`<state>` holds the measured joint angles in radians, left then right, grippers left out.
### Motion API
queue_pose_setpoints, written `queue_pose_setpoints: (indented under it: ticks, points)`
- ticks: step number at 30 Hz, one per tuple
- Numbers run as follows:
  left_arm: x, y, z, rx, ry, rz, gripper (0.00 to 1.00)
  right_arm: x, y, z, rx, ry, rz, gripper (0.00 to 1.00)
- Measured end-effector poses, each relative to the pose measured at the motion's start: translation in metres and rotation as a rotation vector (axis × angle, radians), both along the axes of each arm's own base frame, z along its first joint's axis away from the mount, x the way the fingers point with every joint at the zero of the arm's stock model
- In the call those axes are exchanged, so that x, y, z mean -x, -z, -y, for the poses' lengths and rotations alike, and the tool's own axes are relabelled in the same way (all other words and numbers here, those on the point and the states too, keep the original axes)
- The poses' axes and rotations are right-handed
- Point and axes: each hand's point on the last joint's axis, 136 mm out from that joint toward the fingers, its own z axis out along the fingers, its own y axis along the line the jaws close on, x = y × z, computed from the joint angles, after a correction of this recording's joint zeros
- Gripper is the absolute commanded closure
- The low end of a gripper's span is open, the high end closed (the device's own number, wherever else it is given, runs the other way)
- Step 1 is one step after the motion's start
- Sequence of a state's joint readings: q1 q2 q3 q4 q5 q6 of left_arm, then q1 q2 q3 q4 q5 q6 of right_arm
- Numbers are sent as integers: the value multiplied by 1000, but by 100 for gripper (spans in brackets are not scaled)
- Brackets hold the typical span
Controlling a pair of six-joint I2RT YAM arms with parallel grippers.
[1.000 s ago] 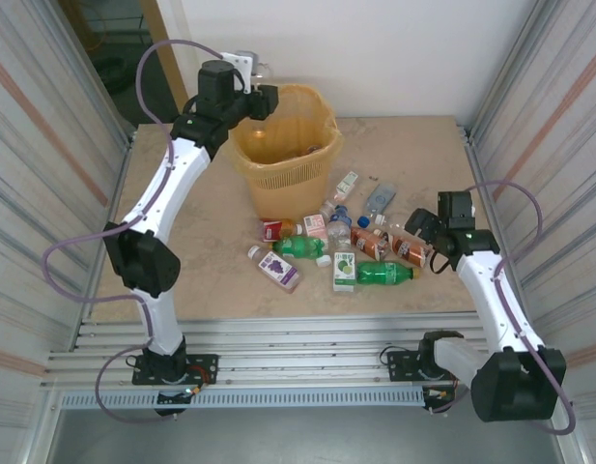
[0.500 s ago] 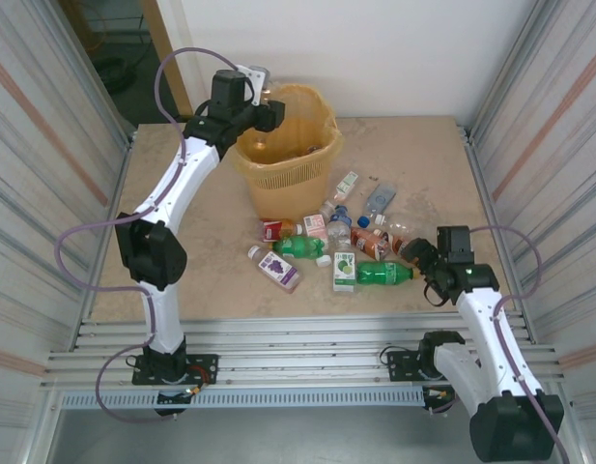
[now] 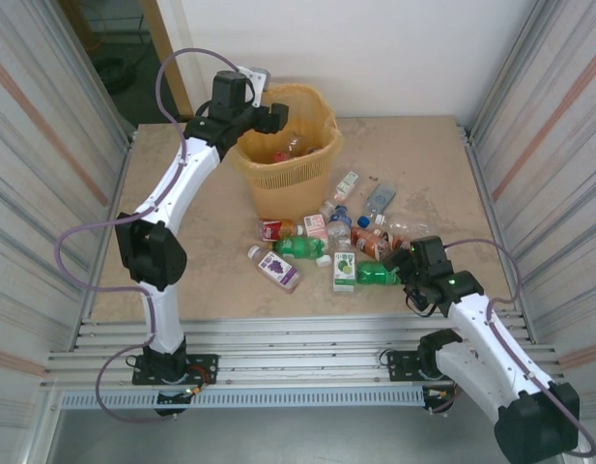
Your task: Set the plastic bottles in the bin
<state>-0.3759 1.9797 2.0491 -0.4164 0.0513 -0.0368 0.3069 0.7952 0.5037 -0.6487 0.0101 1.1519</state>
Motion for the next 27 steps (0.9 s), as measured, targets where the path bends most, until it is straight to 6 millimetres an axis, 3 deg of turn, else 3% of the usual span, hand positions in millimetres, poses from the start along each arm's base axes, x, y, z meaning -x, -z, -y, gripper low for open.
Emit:
queue_pose_setpoints:
  ticks: [7, 18, 22, 27]
  points:
    - [18, -5, 3, -1, 15, -3, 2, -10, 12, -19, -2, -23, -23, 2]
    - [88, -56, -11, 48, 33, 96, 1, -28, 29, -35, 24, -39, -52, 2]
    - [113, -48, -15, 70, 34, 95, 1, -29, 30, -33, 37, -32, -49, 1]
    - [137, -23, -20, 109, 22, 51, 1, -27, 33, -29, 53, -23, -52, 1]
